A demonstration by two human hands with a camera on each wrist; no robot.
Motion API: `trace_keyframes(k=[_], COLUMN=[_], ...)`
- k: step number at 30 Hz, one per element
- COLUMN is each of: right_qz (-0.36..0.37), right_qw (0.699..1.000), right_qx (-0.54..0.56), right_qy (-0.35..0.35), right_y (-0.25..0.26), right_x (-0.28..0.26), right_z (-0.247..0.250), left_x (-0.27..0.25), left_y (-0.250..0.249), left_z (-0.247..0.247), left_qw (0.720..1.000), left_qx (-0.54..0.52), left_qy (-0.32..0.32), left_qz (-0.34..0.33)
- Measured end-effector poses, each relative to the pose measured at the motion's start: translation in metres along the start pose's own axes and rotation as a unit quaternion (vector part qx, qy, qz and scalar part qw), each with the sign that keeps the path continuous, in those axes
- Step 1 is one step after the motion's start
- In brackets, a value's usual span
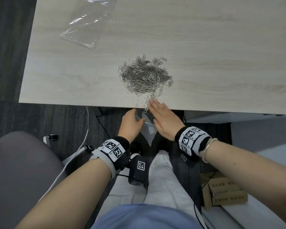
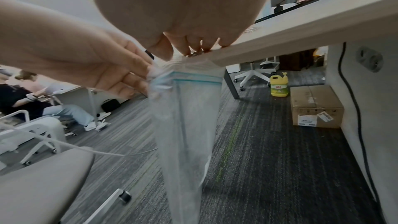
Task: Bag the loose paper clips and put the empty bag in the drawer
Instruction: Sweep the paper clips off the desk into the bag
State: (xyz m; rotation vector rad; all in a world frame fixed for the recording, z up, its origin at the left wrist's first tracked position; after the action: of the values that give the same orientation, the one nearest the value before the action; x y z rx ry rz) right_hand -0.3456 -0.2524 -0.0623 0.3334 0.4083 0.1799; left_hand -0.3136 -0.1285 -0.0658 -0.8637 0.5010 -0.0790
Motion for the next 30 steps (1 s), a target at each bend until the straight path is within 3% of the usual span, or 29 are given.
trace_keyframes(k=[4,7,12,14,16,27,30], right_qz=[0.053,0.071,-0.066,-0.118,-0.127,0.054,0.063], right_qw=[0.998,0.996,0.993,0.990,0.991,0.998,0.996], right_qx=[0.037,0.061,0.057,0.039,0.023,0.032,0.062], right_qy=[0.020,-0.007,-0.080,-0.067,-0.043,0.025,0.006], right_y=[0.014,0.017,-0.014,-0.025,-0.027,0.027,0.027], right_x=[-0.009,-0.009,0.011,0.019,0.023,-0.001,0.001], right_z=[-0.007,0.003,0.028,0.028,0.022,-0.008,-0.002], left_x=[0.000,-0.001,-0.004,-0.006,-0.006,-0.005,-0.005], left_y=[0.002,0.002,0.001,0.002,0.005,0.006,0.008], left_z=[-0.001,-0.001,0.003,0.004,0.007,0.016,0.016], left_qw=[1.000,1.000,1.000,1.000,0.999,1.000,1.000], left_qx=[-0.006,-0.012,-0.021,-0.026,-0.025,-0.012,0.006], left_qy=[0.008,0.012,0.007,0.004,-0.006,-0.017,-0.011], left_qz=[0.009,0.009,0.007,0.011,0.021,0.017,0.013])
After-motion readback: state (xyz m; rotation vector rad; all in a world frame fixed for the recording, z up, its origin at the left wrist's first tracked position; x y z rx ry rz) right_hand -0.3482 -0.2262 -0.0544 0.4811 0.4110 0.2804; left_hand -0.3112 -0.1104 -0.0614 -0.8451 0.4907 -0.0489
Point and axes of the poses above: each hand's wrist, its own x-axis towards the middle knuckle, its own z-axis out of the back of the hand, y = z × x, the point moved 7 cm from there along x, towards the middle knuckle, and after that the axes turned 6 degrees about -z, right-handed, at the moved point
